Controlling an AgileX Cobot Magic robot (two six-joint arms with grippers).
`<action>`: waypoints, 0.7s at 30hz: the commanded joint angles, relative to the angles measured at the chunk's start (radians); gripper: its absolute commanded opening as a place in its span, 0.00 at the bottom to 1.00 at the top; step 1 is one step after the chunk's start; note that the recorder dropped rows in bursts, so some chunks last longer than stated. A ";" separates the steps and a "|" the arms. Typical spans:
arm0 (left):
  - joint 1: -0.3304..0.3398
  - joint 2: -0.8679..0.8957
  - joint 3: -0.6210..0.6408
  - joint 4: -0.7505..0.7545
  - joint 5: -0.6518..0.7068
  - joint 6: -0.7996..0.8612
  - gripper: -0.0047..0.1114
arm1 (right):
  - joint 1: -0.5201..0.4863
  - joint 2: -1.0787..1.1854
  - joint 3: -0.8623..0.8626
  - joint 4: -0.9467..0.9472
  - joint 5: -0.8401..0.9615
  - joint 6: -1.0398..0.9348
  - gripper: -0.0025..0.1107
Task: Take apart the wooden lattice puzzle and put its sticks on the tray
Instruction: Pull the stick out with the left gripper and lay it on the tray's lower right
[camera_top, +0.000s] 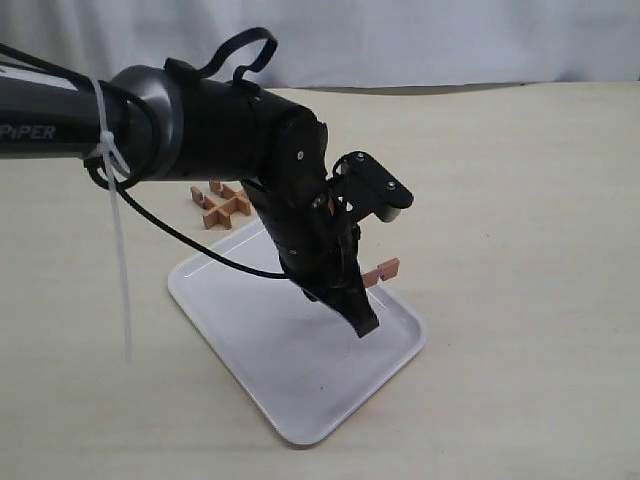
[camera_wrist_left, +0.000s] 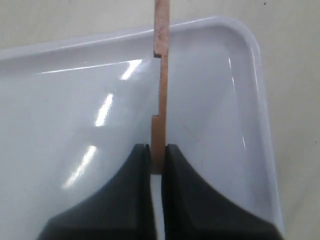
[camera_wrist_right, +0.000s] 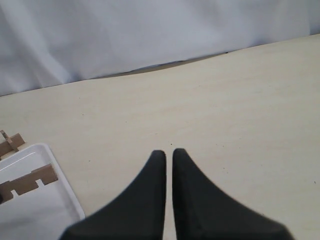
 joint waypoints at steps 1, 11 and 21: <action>-0.002 0.000 0.017 -0.005 -0.026 -0.040 0.04 | -0.008 -0.007 0.001 -0.004 -0.012 0.002 0.06; -0.002 0.000 0.120 0.001 -0.135 -0.065 0.04 | -0.008 -0.007 0.001 -0.004 -0.012 0.002 0.06; -0.002 0.000 0.123 0.001 -0.137 -0.082 0.19 | -0.008 -0.007 0.001 -0.004 -0.012 0.002 0.06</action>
